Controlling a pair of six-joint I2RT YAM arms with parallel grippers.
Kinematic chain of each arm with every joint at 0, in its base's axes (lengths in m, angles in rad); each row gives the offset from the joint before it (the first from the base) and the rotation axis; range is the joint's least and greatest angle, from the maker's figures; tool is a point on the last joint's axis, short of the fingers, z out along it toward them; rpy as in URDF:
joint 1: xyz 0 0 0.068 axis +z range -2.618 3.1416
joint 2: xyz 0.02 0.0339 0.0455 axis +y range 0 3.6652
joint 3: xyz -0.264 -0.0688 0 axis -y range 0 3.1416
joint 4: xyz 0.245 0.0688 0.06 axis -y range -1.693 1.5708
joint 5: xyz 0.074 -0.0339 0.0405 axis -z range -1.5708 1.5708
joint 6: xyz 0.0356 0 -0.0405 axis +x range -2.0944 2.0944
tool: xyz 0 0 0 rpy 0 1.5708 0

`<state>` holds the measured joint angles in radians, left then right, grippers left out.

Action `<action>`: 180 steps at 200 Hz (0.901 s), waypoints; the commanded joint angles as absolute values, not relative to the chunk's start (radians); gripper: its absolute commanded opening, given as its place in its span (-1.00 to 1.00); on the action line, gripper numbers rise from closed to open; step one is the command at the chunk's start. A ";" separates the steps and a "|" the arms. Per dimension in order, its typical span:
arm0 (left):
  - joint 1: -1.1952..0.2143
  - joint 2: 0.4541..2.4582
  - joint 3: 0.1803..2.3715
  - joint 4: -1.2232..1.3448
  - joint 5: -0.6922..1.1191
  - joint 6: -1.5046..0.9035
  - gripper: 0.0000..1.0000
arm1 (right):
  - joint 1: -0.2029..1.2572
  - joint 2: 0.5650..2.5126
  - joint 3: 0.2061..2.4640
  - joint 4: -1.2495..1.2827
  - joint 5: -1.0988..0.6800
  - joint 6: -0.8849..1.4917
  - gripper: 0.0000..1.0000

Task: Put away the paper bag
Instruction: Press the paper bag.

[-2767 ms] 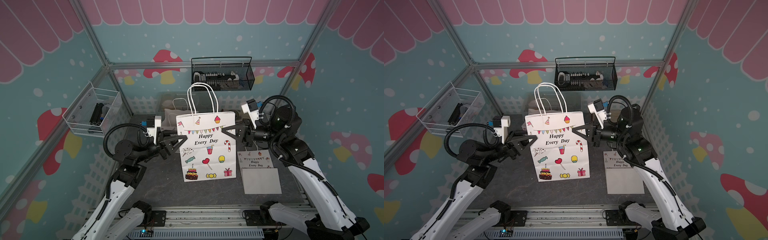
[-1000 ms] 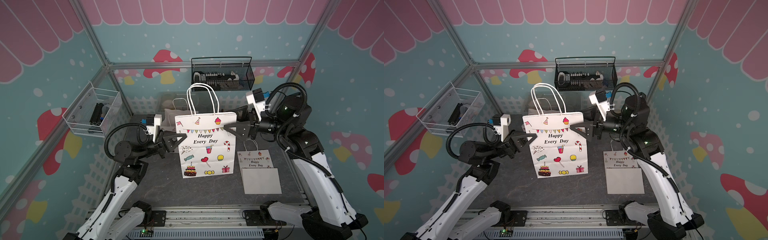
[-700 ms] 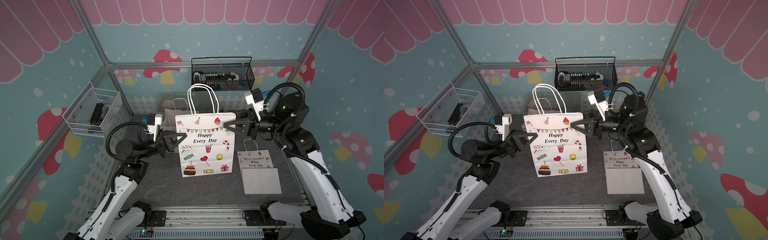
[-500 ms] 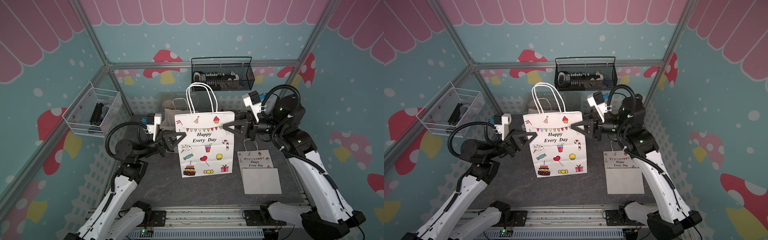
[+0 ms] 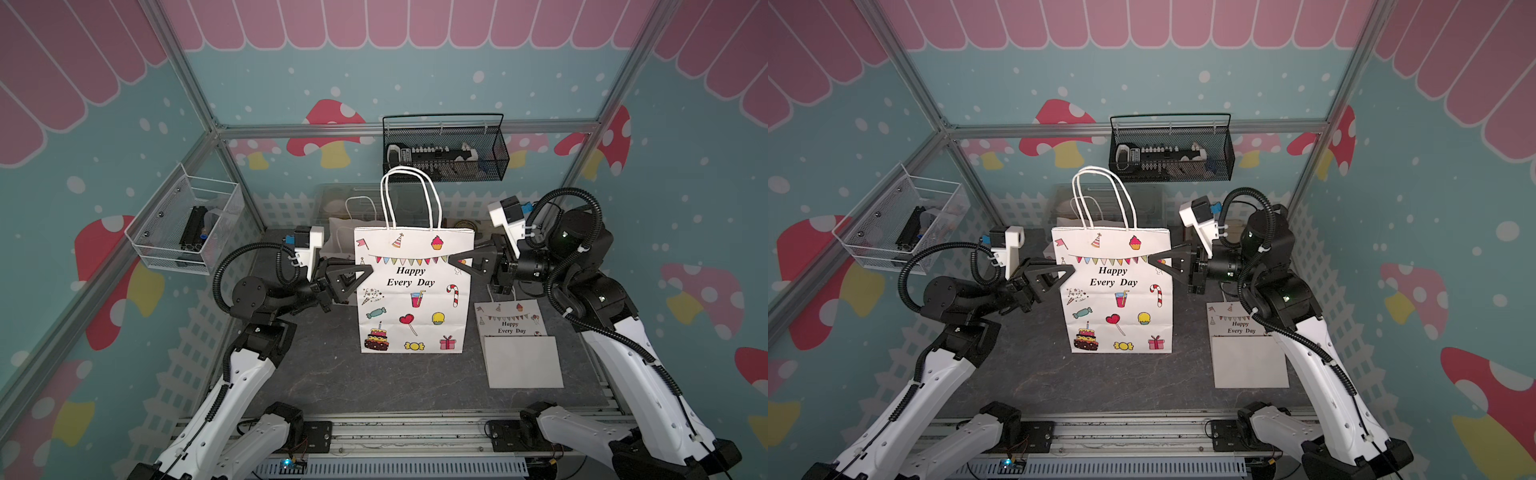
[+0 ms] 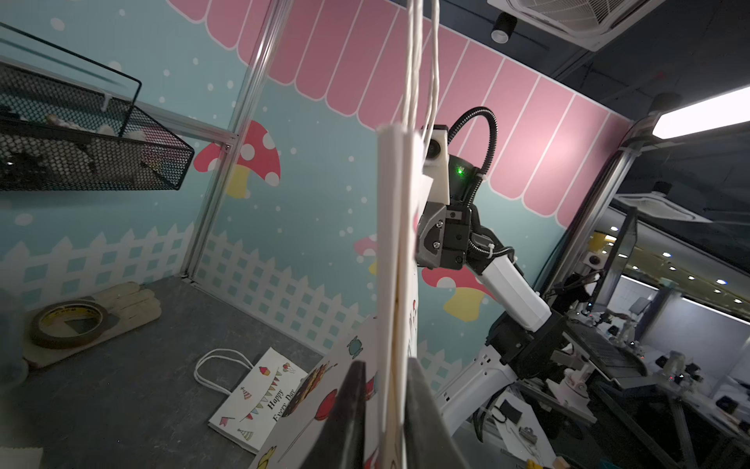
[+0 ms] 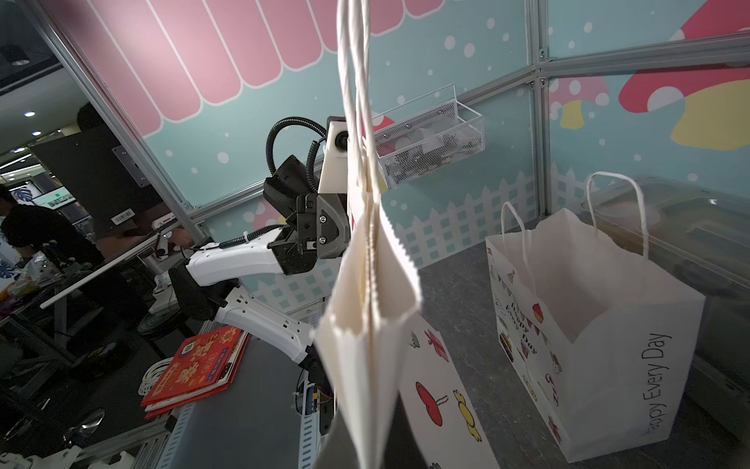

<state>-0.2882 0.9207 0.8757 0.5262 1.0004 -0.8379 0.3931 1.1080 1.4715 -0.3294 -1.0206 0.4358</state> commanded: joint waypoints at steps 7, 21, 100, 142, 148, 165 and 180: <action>-0.290 0.918 0.903 0.410 1.057 -0.774 0.06 | 0.388 1.082 1.487 -0.288 -0.981 0.454 -1.00; -0.298 0.907 0.918 0.319 1.060 -0.706 0.22 | 0.387 1.082 1.500 -0.276 -0.977 0.466 -1.00; -0.356 0.907 0.963 0.147 1.029 -0.559 -0.92 | 0.387 1.086 1.508 -0.271 -0.994 0.489 -1.00; -0.352 0.891 0.961 0.175 0.990 -0.581 -1.00 | 0.387 1.052 1.467 -0.389 -0.977 0.403 -0.53; -0.351 0.891 0.959 0.196 0.989 -0.596 -1.00 | 0.387 1.044 1.451 -0.390 -0.989 0.404 -0.30; -0.350 0.891 0.948 0.259 0.993 -0.642 -1.00 | 0.387 1.023 1.401 -0.379 -1.019 0.411 0.28; -0.351 0.894 0.941 0.315 1.001 -0.680 -1.00 | 0.387 1.008 1.370 -0.372 -1.033 0.416 0.50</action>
